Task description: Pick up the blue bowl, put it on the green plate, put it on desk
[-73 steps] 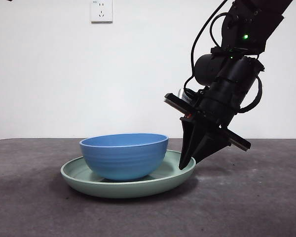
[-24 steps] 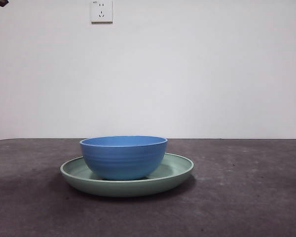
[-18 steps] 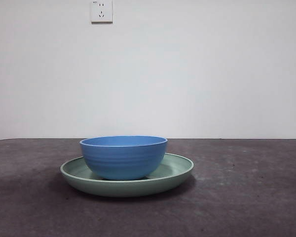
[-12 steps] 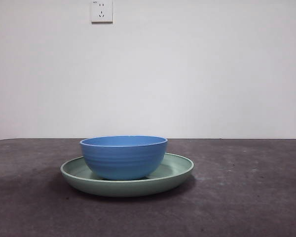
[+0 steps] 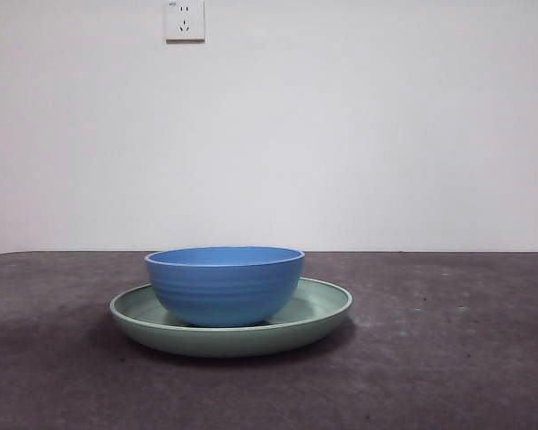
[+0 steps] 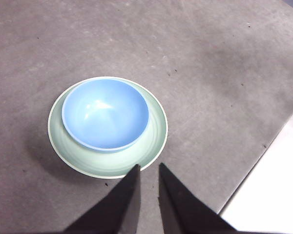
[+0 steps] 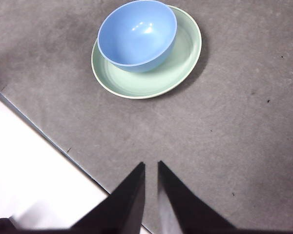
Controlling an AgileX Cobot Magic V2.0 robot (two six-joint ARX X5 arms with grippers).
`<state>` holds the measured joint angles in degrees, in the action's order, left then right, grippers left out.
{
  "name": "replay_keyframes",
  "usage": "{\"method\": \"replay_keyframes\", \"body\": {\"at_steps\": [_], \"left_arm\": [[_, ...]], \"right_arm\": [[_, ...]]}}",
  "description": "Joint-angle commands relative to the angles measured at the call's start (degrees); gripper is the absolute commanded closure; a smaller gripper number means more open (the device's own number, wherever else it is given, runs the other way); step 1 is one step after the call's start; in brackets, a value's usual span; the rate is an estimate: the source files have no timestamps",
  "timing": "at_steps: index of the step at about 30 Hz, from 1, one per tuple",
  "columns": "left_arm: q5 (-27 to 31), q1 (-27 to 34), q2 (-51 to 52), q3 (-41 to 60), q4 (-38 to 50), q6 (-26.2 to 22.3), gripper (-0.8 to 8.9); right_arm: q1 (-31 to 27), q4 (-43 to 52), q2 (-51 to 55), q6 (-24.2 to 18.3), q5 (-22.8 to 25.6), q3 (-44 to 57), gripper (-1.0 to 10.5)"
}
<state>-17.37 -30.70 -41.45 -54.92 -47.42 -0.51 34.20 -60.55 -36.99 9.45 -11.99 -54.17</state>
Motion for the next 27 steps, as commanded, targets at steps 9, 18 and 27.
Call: {"method": "replay_keyframes", "body": {"at_steps": [9,18,27], "left_arm": [[-0.5,16.2,11.1,11.0,8.8,0.0,7.54],[4.4,23.4,28.4,39.1,34.1,1.7,7.54],[15.2,24.6,36.7,49.2,36.7,4.9,7.54]], "right_arm": [[0.5,0.6,-0.2,0.4,0.0,-0.6,9.1],[0.5,0.6,-0.2,0.4,0.0,-0.6,9.1],[0.5,0.6,-0.2,0.4,0.0,-0.6,9.1]]}}
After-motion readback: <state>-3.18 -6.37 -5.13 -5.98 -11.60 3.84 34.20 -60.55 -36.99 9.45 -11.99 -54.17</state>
